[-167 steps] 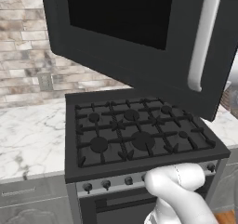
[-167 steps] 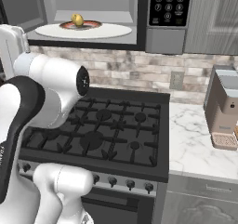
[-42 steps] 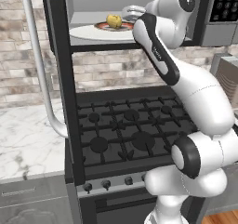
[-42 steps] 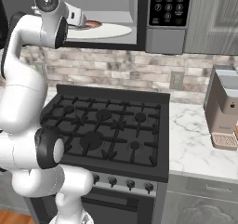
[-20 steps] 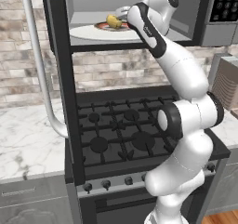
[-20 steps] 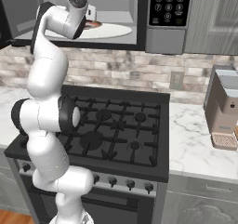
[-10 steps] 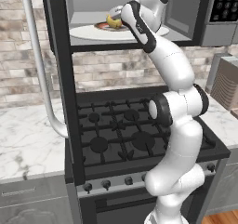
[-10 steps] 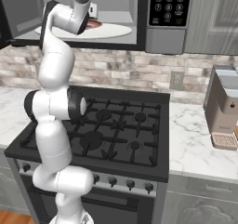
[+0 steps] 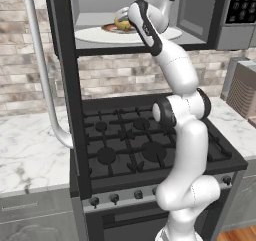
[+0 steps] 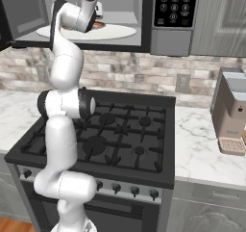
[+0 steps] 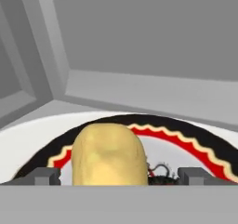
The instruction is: Retrieve the reheated potato from the microwave, then place the potato, cheese, and condiment on the cutting board.
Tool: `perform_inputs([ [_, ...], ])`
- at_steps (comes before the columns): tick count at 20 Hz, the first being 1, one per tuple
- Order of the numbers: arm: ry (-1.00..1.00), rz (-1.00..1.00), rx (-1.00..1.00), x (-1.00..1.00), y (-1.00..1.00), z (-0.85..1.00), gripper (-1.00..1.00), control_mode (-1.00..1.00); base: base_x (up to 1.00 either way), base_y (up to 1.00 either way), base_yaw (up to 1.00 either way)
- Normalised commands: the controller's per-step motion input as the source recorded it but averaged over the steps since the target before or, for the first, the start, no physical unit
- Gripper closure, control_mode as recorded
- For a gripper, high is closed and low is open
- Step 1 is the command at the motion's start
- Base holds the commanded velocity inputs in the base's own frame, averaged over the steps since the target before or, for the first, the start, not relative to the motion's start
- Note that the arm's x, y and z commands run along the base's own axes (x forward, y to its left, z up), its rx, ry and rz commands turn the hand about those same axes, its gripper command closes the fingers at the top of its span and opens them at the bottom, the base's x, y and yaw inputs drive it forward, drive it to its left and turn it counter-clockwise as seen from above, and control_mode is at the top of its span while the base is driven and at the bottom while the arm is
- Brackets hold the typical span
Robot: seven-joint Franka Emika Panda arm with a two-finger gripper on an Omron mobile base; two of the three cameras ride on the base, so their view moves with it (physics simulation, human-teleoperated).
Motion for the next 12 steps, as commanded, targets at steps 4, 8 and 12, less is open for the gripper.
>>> perform_inputs([
  [4,0.03,0.04,-0.08,0.18,0.19,0.0,-1.0,-1.0,0.0,0.0,0.0],
  [8,0.06,0.02,-0.08,0.24,0.11,0.0,-1.0,-1.0,0.0,0.0,0.0],
  [12,0.05,0.0,-0.06,0.22,0.15,0.0,-1.0,-1.0,0.0,0.0,0.0],
])
